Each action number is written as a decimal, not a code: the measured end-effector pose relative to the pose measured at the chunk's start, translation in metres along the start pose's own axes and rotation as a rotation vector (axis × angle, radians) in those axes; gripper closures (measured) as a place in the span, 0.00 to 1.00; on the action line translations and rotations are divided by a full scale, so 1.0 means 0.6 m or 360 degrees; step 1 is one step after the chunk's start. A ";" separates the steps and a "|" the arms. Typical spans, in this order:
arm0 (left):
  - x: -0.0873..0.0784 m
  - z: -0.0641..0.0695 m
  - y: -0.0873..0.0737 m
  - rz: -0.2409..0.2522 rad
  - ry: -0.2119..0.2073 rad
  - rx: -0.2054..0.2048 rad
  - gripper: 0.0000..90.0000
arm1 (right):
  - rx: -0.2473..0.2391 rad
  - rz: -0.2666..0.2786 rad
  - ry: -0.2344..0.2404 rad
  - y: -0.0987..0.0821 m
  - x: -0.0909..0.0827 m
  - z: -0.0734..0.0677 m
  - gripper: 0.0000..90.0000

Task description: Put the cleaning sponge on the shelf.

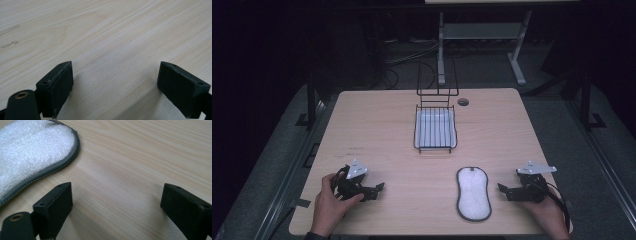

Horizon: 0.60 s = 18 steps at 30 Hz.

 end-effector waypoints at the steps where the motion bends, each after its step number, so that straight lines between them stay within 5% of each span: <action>1: 0.000 0.000 0.000 0.0001 0.0000 -0.0001 0.14 | 0.0000 0.0000 0.0000 0.000 0.000 0.000 0.11; 6: 0.000 0.000 0.000 0.0001 0.0000 0.0000 0.14 | 0.0004 -0.0029 -0.0008 -0.001 -0.004 -0.002 0.15; 12: 0.000 0.000 0.000 0.0002 0.0000 -0.0001 0.14 | 0.0005 -0.0063 0.0015 0.007 -0.014 -0.007 0.35; 18: 0.000 0.000 0.000 0.0001 0.0000 -0.0001 0.14 | -0.0020 -0.0057 0.0149 0.014 -0.033 -0.027 0.73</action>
Point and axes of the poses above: each handheld gripper's, and its own axes: x roughly forward along the jaws, y roughly out of its top, z roughly to its right, the point moved 4 cm from there along x, roughly forward along the jaws, and after that the axes turned 11 degrees about x, right-handed, at the moved point
